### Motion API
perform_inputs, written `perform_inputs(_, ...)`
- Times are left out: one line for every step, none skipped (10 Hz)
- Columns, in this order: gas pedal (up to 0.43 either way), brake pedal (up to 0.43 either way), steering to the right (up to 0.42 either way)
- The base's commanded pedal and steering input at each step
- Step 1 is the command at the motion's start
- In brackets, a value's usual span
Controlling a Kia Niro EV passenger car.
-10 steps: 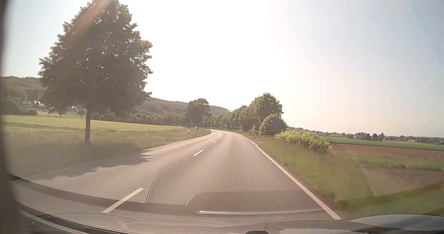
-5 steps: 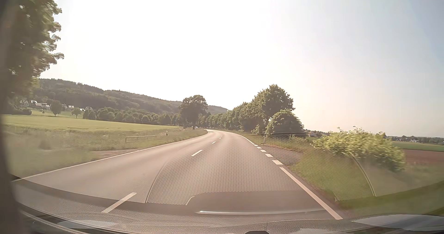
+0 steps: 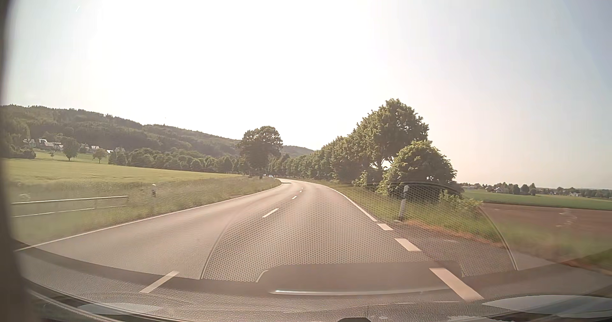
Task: Follow the waypoints while adhering to traffic rules and regulations
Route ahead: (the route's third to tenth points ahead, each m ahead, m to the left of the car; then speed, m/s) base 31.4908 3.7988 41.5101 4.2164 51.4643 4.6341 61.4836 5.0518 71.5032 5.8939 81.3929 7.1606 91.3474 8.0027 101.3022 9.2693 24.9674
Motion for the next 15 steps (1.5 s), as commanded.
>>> perform_inputs(0.118,0.000,-0.001)
perform_inputs(0.118,0.000,-0.001)
perform_inputs(0.118,0.000,-0.002)
perform_inputs(0.118,0.000,-0.002)
perform_inputs(0.130,0.000,-0.003)
perform_inputs(0.130,0.000,-0.004)
perform_inputs(0.130,0.000,-0.004)
perform_inputs(0.130,0.000,-0.005)
perform_inputs(0.130,0.000,-0.005)
perform_inputs(0.130,0.000,-0.005)
perform_inputs(0.138,0.000,-0.005)
perform_inputs(0.138,0.000,-0.006)
perform_inputs(0.138,0.000,-0.006)
perform_inputs(0.138,0.000,-0.006)
perform_inputs(0.138,0.000,-0.007)
